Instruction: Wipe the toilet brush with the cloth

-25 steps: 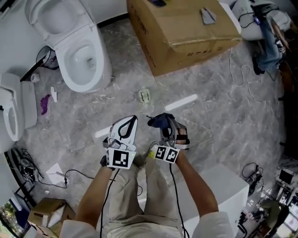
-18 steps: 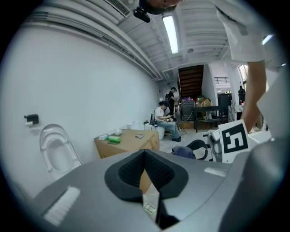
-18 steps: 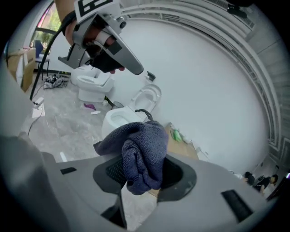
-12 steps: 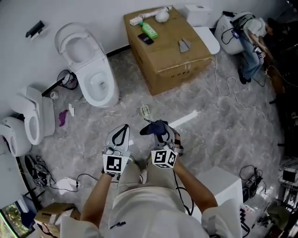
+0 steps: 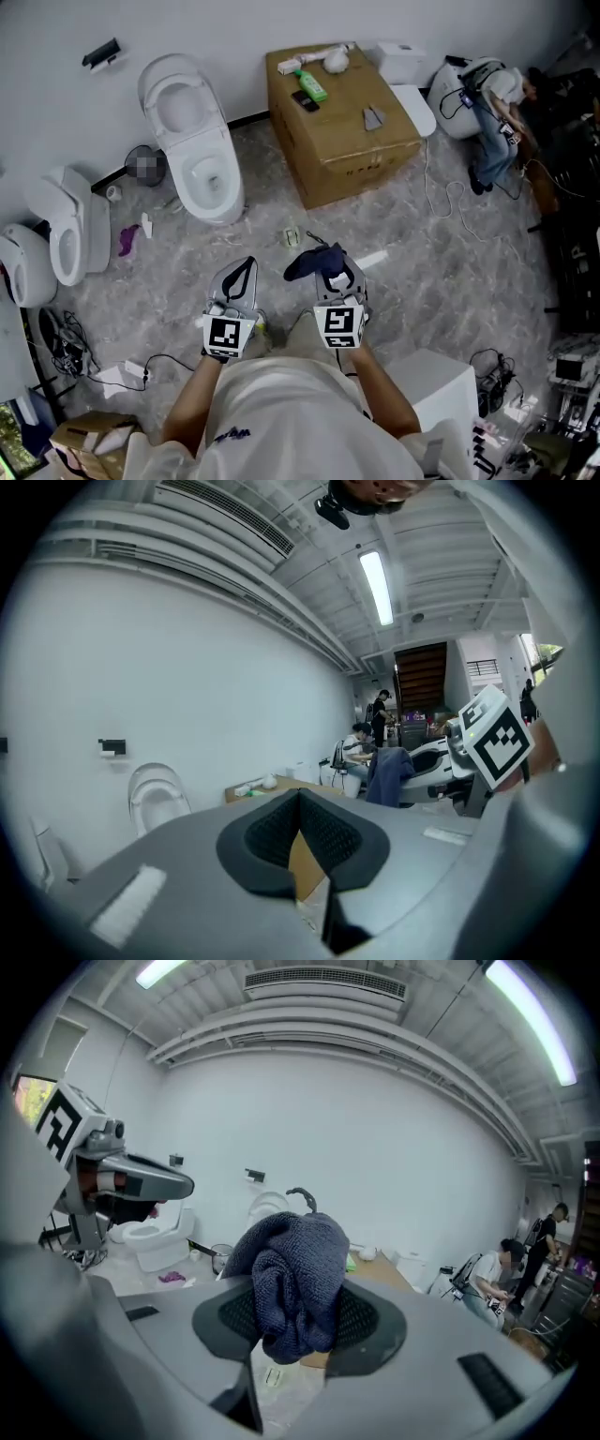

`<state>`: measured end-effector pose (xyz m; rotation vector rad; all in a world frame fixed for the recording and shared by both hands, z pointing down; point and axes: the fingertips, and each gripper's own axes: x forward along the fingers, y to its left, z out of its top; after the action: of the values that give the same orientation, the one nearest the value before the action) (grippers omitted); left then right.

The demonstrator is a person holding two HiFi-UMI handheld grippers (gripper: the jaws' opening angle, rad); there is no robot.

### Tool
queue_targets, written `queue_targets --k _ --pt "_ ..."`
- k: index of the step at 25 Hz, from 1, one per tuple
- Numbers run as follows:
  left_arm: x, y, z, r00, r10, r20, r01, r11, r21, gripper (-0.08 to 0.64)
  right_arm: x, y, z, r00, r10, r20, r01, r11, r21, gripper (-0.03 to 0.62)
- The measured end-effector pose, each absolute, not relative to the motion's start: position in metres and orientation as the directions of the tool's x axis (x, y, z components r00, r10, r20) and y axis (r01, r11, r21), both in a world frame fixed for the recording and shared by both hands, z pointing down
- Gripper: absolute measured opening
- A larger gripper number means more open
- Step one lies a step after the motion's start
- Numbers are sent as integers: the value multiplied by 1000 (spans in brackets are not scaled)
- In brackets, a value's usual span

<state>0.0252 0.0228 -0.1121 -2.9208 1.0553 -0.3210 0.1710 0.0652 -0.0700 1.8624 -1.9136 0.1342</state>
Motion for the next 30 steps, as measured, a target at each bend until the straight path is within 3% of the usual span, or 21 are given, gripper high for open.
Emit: queue_targets --k 15,23,30 --pt "-33 -9 -166 814 -578 61 -572 -815 -92 2 115 54 -141 85 -955 284 -986 -41 159 160" --pt "-51 -4 -202 853 -521 34 -521 -853 -17 2 101 57 -184 99 -973 207 -991 -78 108 158" --pt "-54 -6 -207 853 -522 4 -520 -851 -72 2 104 62 -193 132 -973 189 -988 -113 109 158"
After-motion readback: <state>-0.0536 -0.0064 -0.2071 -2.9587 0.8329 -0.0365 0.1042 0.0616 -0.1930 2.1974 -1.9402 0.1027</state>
